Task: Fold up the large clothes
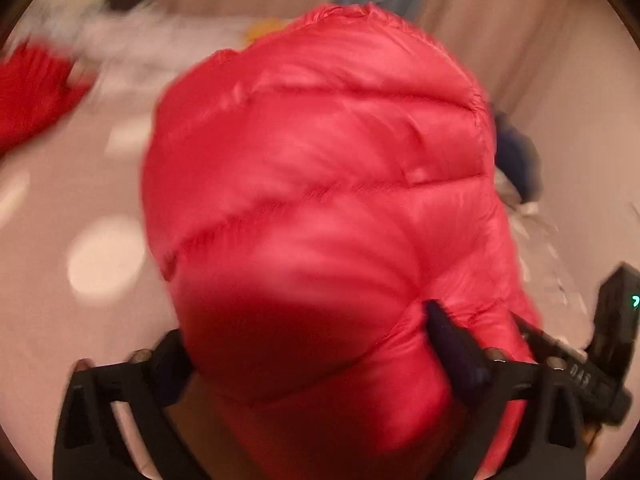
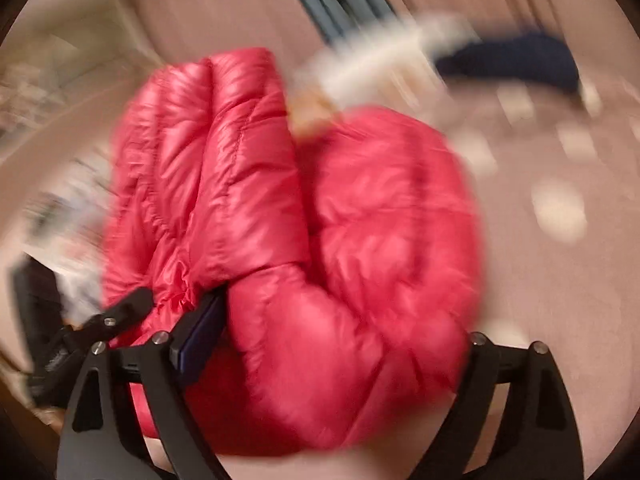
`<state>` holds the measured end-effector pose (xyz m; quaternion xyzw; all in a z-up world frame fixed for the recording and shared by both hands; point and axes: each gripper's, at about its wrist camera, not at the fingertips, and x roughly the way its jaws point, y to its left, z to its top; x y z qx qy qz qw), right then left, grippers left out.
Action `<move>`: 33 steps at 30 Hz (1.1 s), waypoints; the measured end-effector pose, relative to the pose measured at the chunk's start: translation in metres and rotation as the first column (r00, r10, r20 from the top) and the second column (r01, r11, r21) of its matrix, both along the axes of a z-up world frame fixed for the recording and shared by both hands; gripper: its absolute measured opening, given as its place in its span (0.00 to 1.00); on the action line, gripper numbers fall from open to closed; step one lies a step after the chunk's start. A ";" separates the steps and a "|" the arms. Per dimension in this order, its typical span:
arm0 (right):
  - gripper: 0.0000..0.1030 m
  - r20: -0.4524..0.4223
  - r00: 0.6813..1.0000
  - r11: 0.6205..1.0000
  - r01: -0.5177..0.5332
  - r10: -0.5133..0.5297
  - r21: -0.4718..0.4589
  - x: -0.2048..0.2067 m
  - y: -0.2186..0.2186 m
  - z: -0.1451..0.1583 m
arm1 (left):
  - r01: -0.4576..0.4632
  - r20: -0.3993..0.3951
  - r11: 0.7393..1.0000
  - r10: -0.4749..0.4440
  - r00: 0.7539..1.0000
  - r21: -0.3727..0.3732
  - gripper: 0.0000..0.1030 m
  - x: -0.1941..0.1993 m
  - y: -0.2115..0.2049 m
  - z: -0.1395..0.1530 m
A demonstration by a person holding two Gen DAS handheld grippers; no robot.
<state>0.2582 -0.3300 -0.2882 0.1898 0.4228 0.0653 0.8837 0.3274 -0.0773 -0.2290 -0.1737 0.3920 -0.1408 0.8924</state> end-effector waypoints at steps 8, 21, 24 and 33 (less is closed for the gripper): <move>0.89 0.068 0.998 1.000 0.014 -0.014 0.005 -0.009 -0.002 0.012 | -0.008 0.044 1.000 0.007 0.999 0.023 1.00 -0.013 0.003 0.005; 1.00 0.052 0.998 0.997 0.039 -0.035 -0.066 0.025 0.016 0.023 | -0.036 0.026 0.993 0.033 0.999 0.111 1.00 -0.014 -0.001 0.031; 1.00 0.070 0.997 0.988 0.048 -0.038 -0.150 0.033 0.028 0.044 | -0.100 0.108 0.970 0.078 0.991 0.223 1.00 -0.032 -0.003 0.049; 1.00 0.211 0.976 0.932 0.121 -0.050 -0.342 0.056 0.061 0.139 | -0.328 0.377 0.839 0.162 0.912 0.433 1.00 -0.108 -0.004 0.120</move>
